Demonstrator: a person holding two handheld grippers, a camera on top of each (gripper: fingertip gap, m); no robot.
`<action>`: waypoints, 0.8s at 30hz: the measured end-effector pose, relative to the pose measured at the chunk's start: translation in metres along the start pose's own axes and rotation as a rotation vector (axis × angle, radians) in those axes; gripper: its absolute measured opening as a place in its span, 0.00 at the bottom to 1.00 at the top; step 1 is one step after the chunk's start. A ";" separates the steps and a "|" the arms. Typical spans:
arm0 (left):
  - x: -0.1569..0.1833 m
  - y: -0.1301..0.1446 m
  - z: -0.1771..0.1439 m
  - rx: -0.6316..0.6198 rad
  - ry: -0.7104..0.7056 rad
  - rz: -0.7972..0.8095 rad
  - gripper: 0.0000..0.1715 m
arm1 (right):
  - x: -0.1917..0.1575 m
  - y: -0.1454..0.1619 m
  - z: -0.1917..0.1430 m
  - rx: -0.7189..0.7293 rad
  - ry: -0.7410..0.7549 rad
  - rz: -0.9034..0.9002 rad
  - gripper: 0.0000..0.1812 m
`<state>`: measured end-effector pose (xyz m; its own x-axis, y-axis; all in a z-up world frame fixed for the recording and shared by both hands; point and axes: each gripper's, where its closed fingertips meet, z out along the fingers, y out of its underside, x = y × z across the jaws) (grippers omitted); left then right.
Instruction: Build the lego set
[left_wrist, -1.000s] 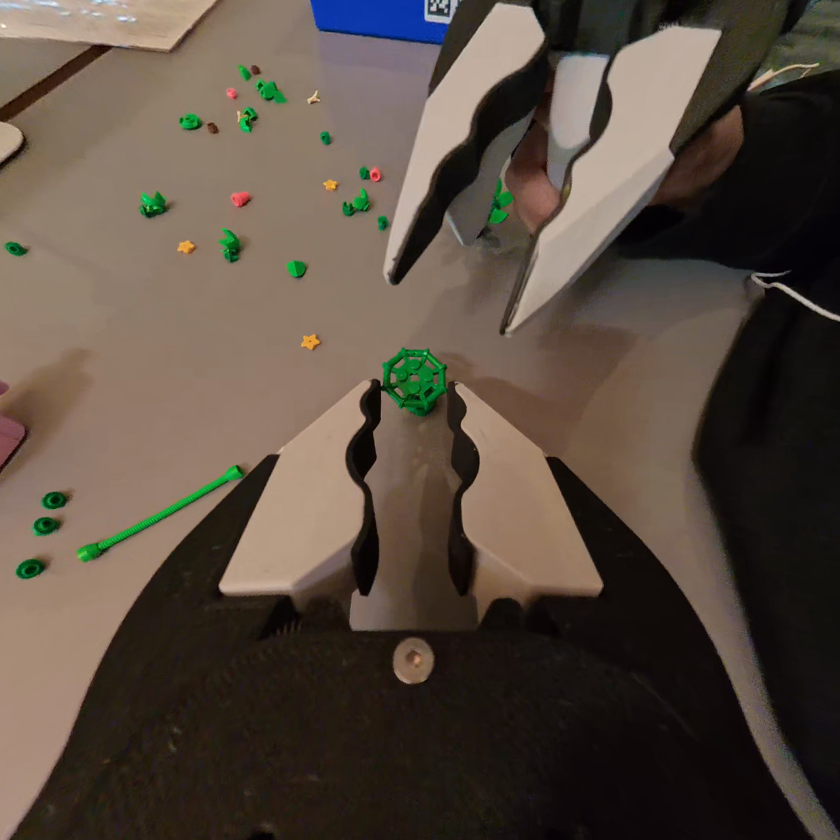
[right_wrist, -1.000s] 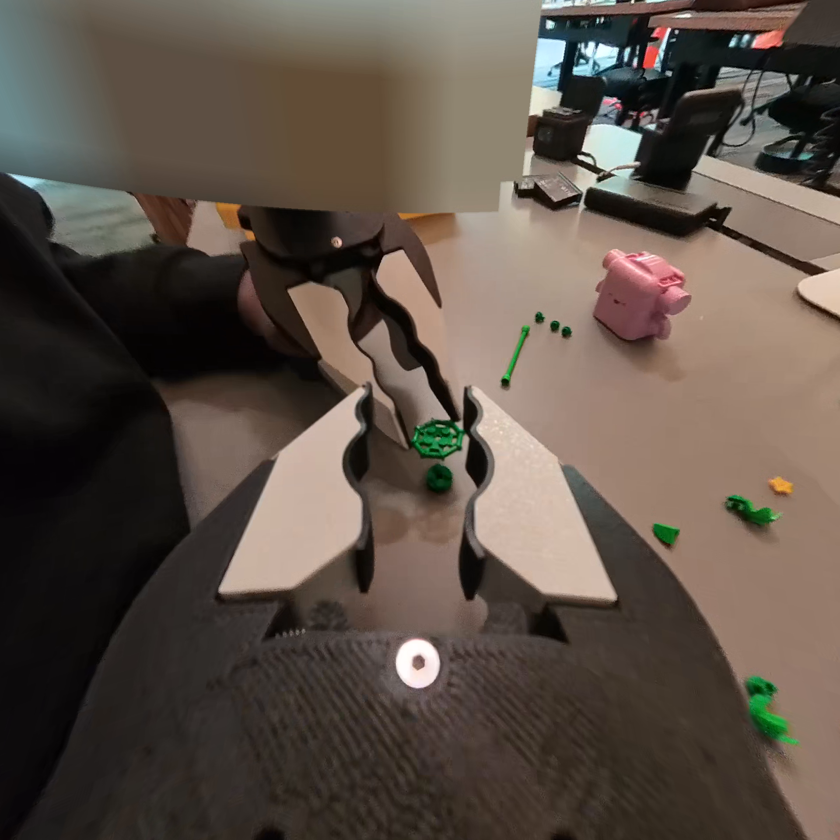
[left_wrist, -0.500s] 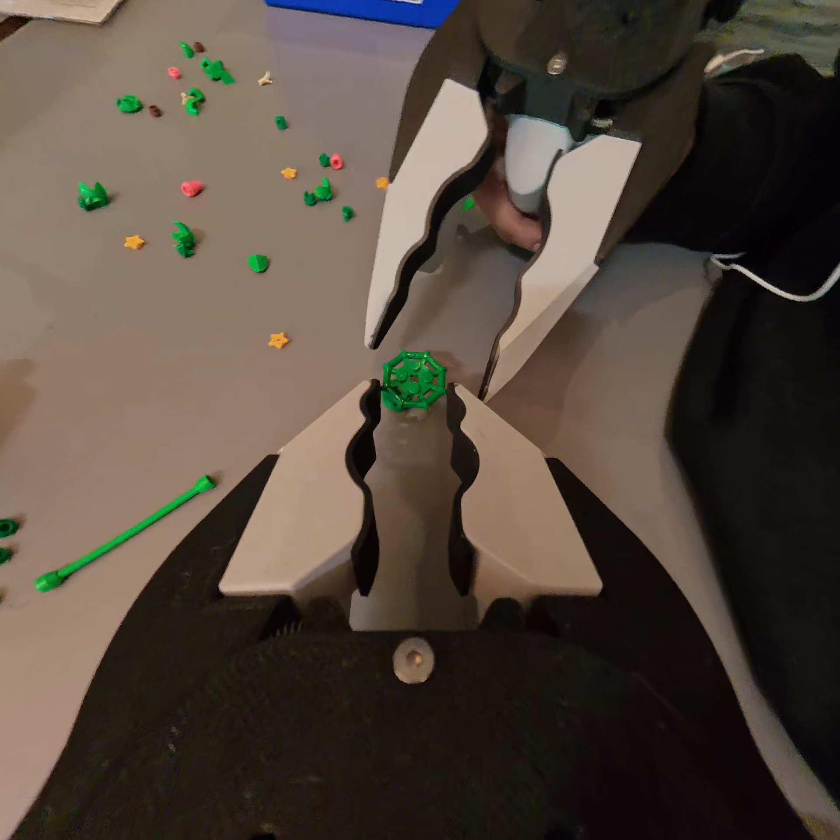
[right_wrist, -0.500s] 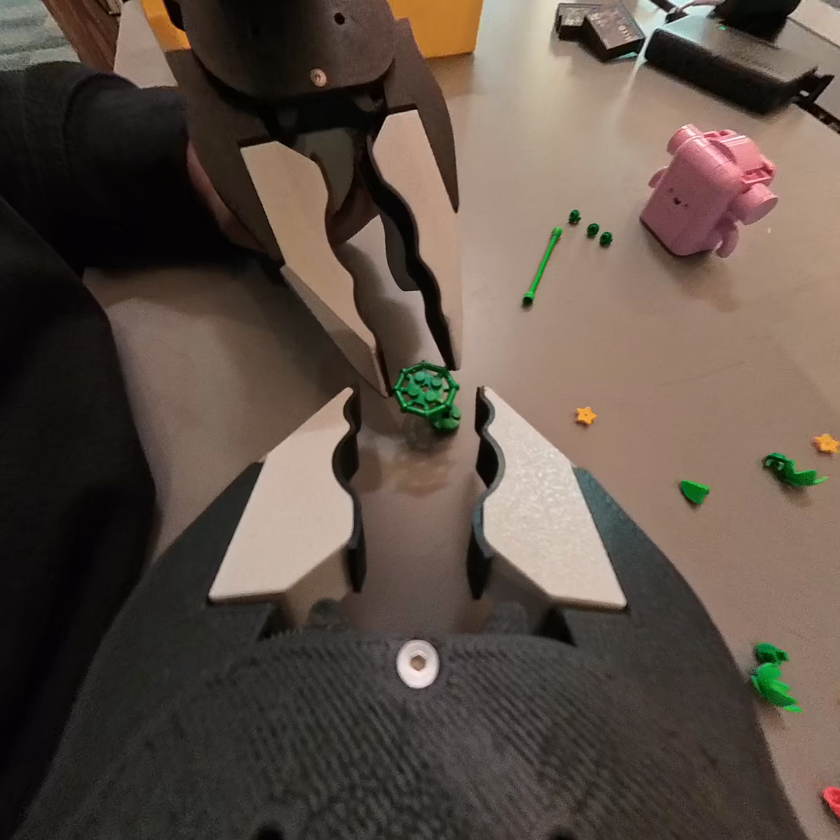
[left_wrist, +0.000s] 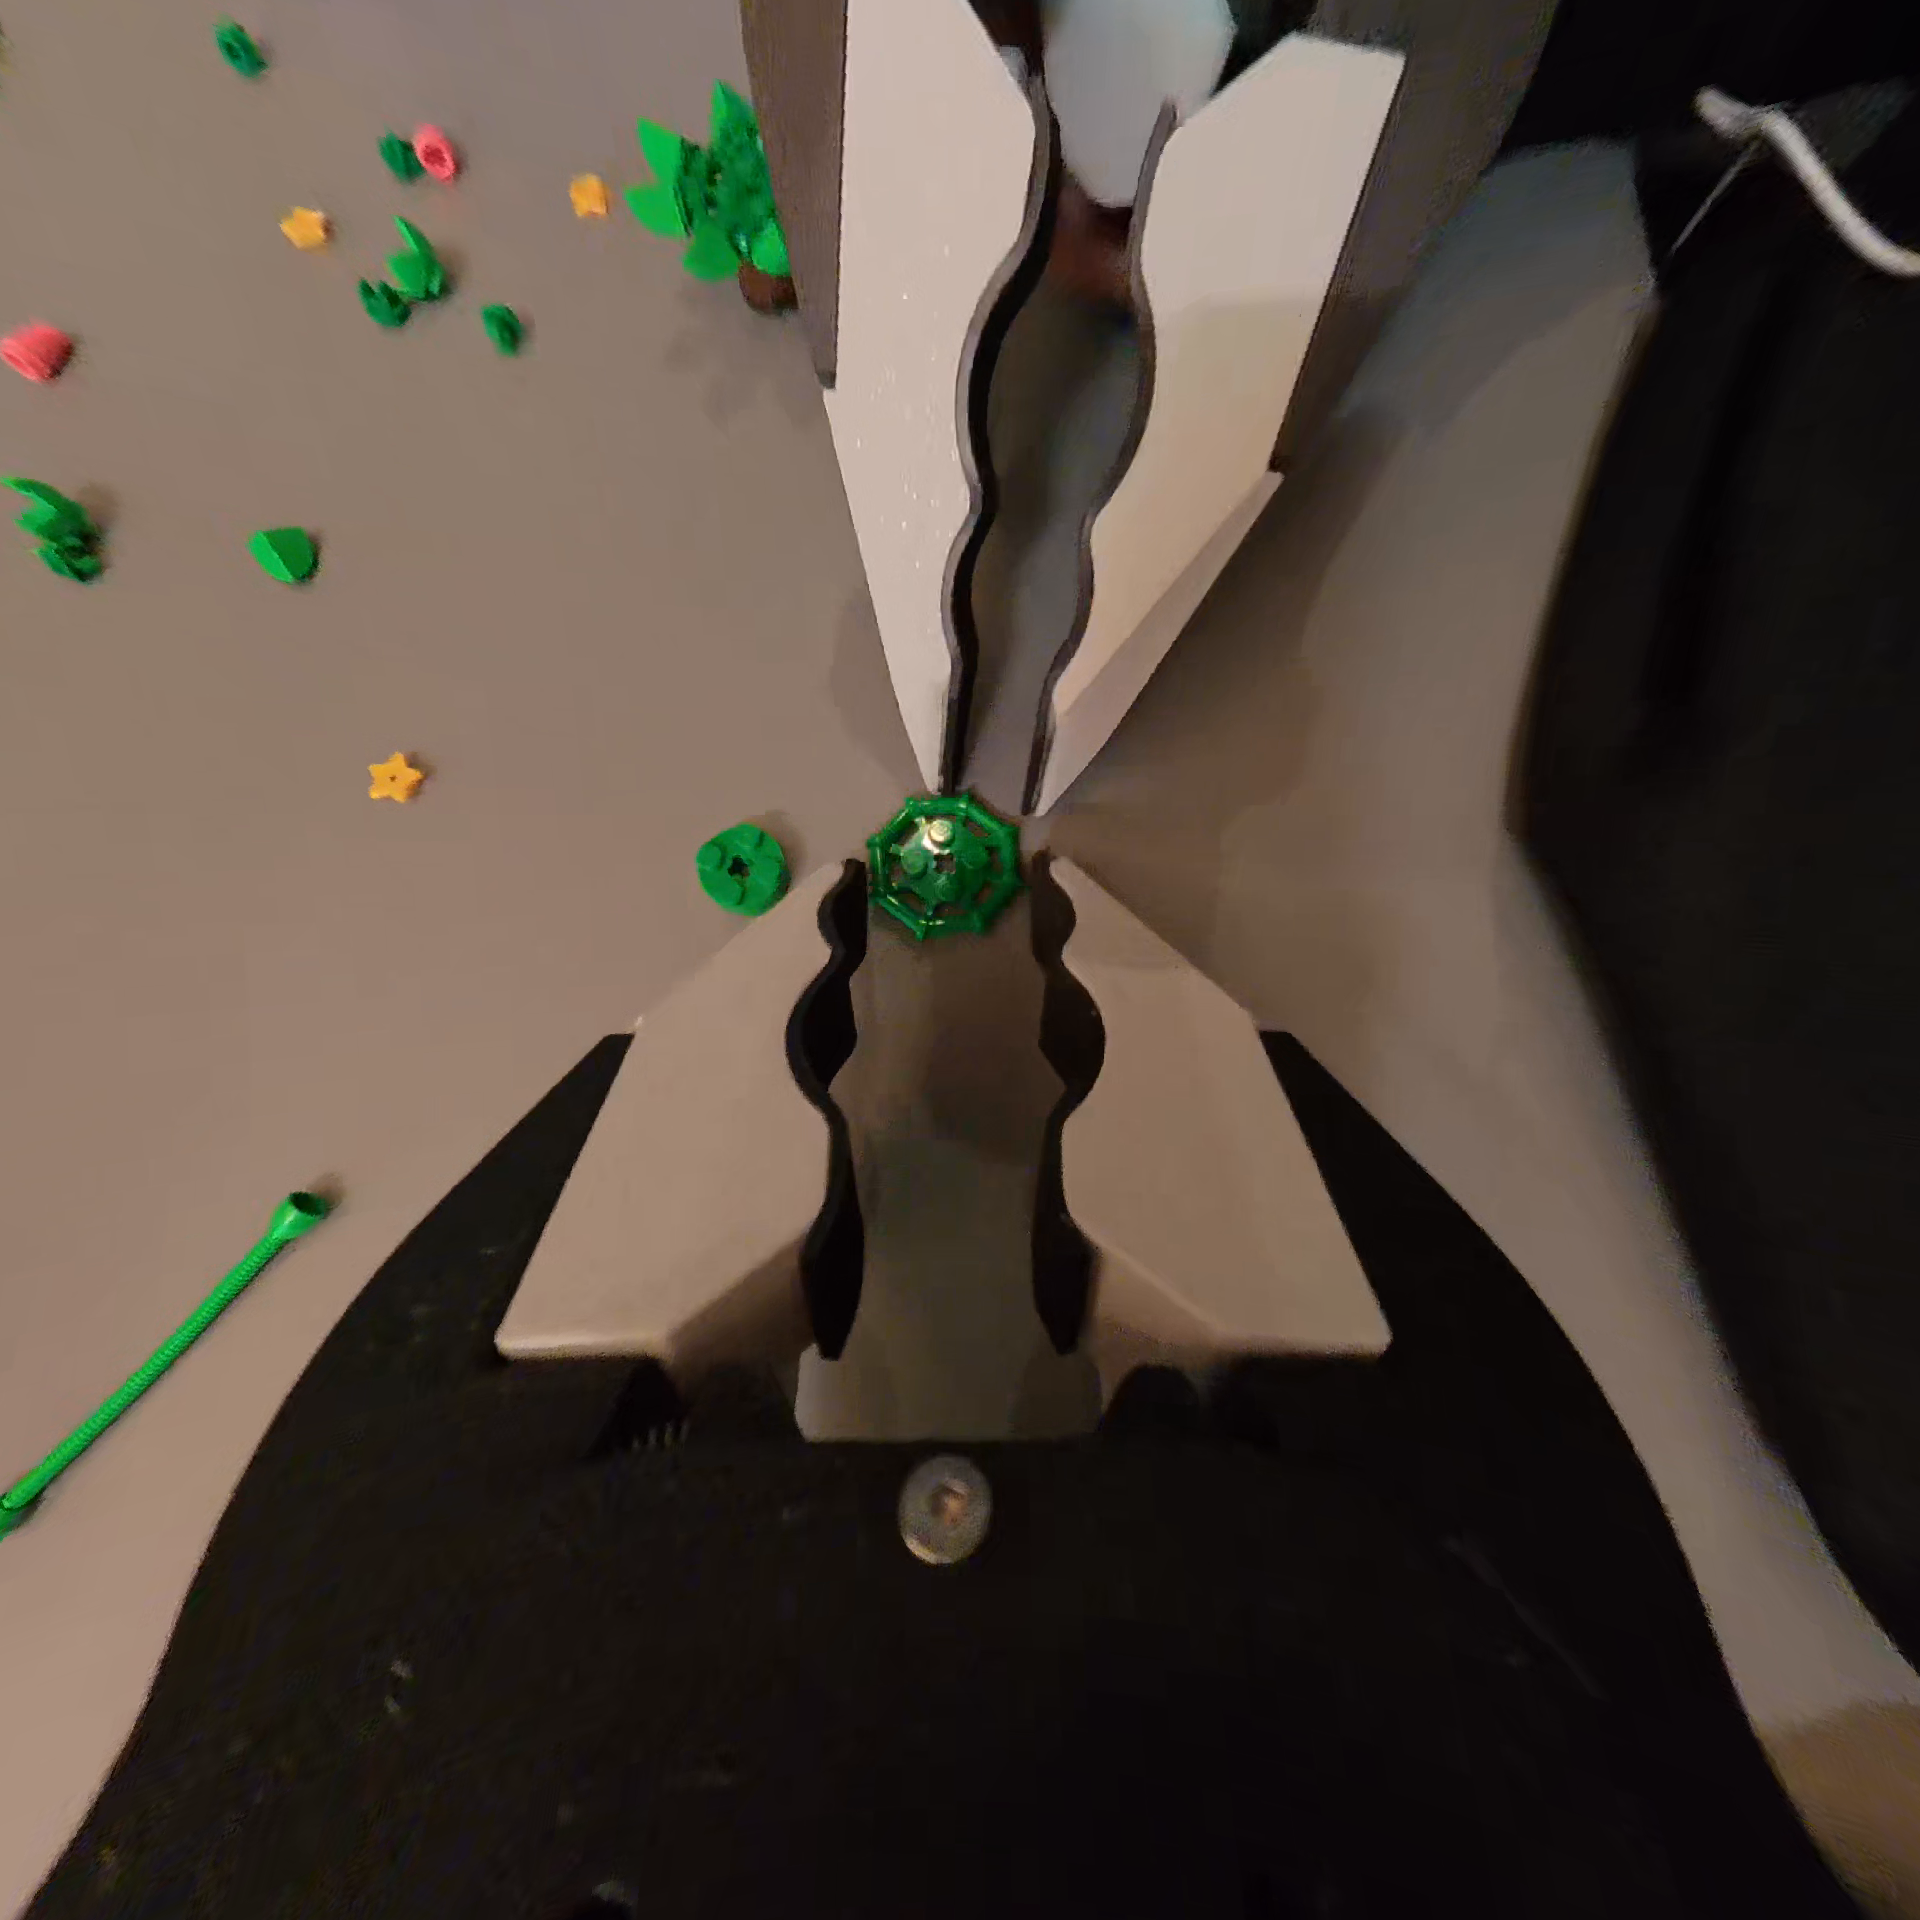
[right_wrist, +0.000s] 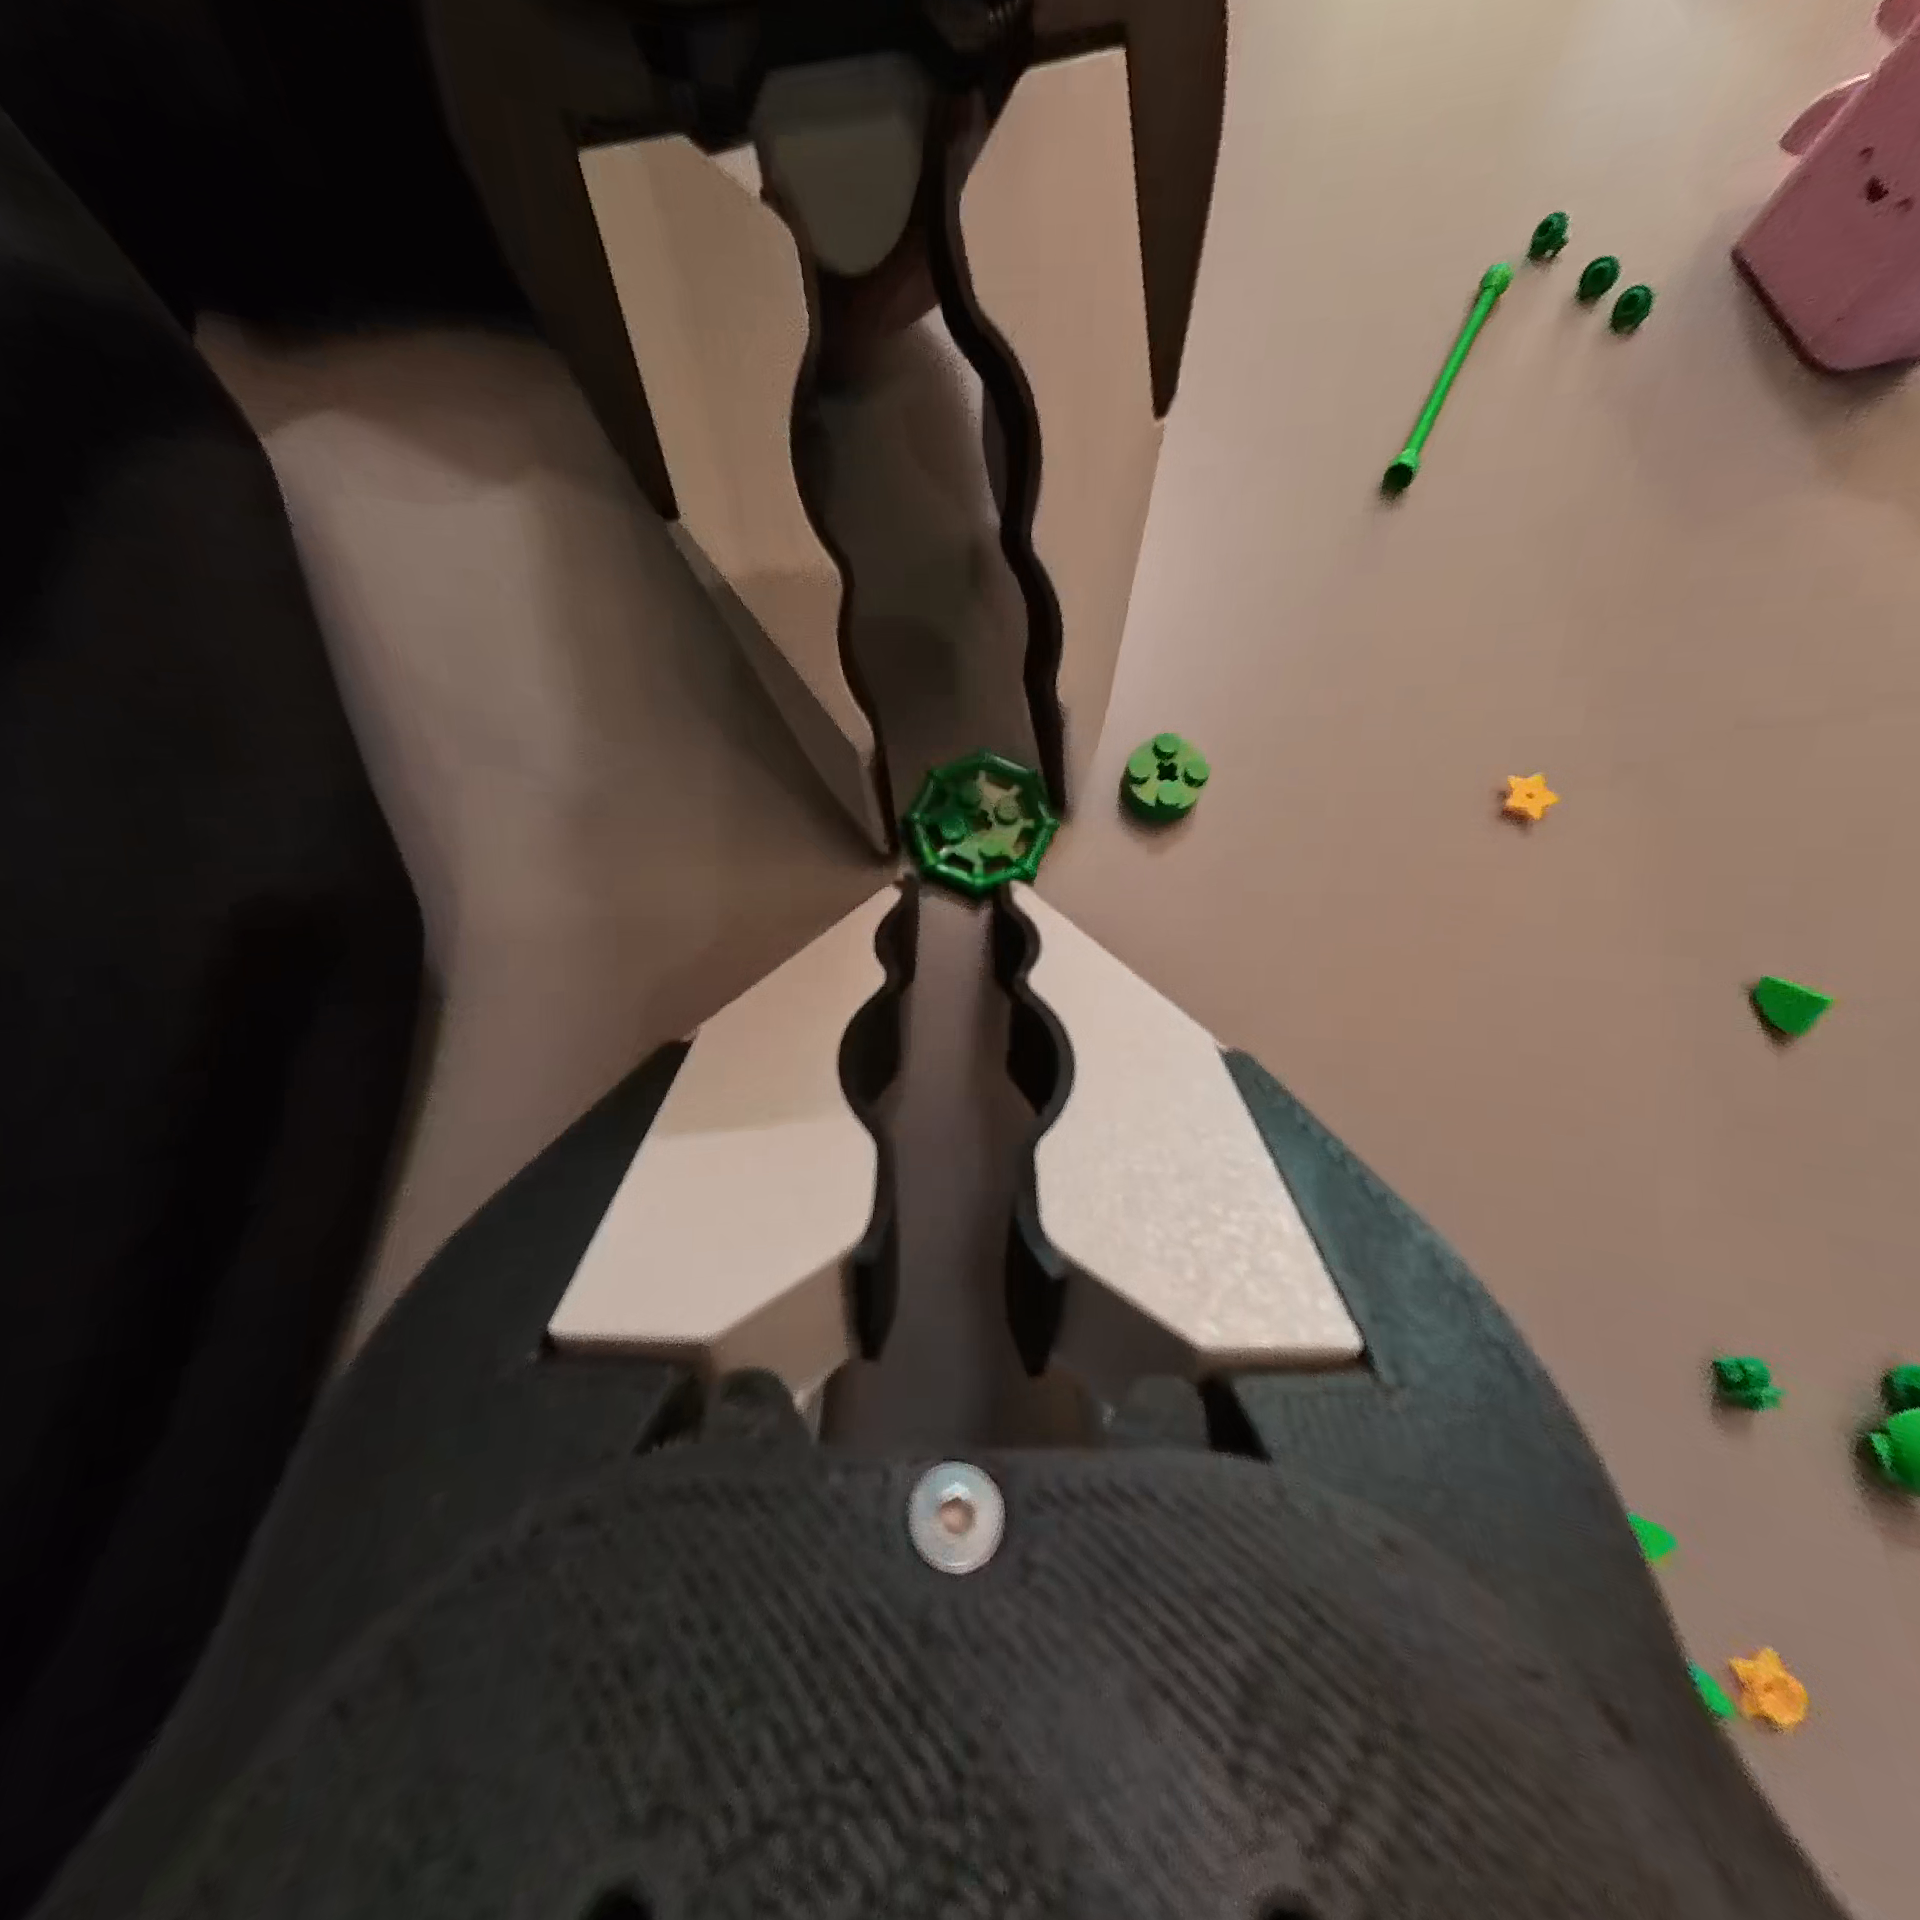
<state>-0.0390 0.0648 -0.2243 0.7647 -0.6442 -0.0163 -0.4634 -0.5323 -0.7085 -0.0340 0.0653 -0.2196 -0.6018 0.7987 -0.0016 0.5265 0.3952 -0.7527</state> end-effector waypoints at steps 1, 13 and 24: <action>0.000 -0.001 0.000 0.005 -0.008 0.007 0.17 | 0.000 0.000 0.000 -0.001 0.004 0.001 0.08; -0.020 -0.019 -0.026 0.210 -0.048 -0.144 0.26 | 0.001 -0.010 0.010 -0.007 -0.010 -0.035 0.24; -0.015 -0.027 -0.020 0.274 0.282 -0.520 0.60 | 0.026 -0.025 -0.006 0.101 0.111 0.068 0.16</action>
<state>-0.0469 0.0777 -0.1906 0.6945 -0.4798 0.5361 0.0943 -0.6781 -0.7289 -0.0595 0.0791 -0.1965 -0.4938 0.8695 0.0137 0.4975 0.2954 -0.8156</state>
